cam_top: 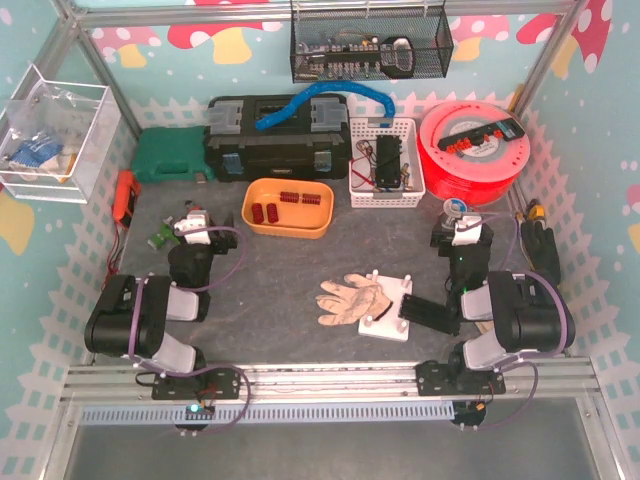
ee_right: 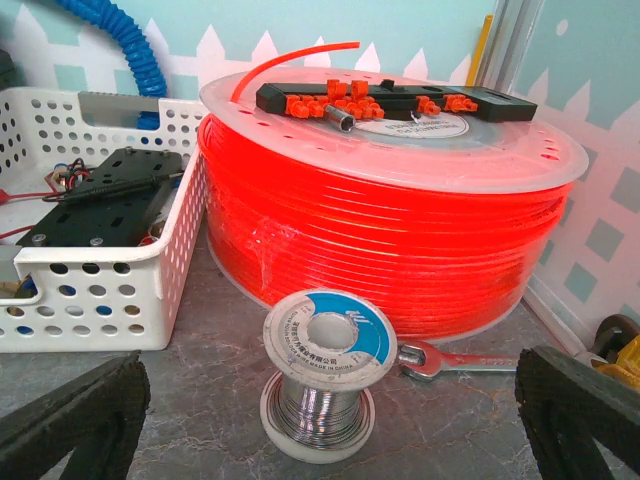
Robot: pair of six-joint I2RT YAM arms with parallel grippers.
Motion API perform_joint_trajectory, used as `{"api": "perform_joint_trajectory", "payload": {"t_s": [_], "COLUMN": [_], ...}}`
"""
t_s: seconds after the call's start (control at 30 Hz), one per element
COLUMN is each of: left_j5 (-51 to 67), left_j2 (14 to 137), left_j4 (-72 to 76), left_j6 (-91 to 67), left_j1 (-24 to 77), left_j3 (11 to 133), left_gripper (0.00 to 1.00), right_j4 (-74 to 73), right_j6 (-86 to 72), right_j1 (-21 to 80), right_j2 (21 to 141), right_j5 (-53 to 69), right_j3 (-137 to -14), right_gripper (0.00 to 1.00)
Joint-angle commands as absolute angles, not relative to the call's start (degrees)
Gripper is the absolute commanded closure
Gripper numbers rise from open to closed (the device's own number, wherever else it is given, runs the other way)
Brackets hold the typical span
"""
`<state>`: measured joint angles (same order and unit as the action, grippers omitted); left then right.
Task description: Install the large spring
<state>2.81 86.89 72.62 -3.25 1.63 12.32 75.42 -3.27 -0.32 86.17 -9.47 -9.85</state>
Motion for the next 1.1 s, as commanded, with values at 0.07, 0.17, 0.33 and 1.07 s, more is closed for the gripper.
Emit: {"api": "perform_joint_trajectory", "payload": {"t_s": [0.07,0.17,0.33,1.07], "left_j5": [3.1,3.1,3.1,5.8], "left_j2": [87.4,87.4,87.4,63.5], "left_j4": [72.6,72.7,72.7,22.3], "left_j6": [-3.8,-3.8,-3.8,-24.8], "left_j1": [1.5,1.5,1.5,1.7], "left_j3": [13.1,13.2,13.1,31.4], "left_gripper": [0.01,0.01,0.01,0.01], "right_j4": [76.7,76.6,76.7,33.1], "right_j6": [-3.0,-3.1,-3.0,-15.3], "right_j1": [0.1,0.1,0.1,0.1], "right_j2": [86.5,86.5,86.5,59.8], "right_j5": [-10.2,-10.2,-10.1,2.5], "right_j3": [-10.5,-10.5,-10.5,-26.2], "right_gripper": [0.01,0.01,0.01,0.01]}}
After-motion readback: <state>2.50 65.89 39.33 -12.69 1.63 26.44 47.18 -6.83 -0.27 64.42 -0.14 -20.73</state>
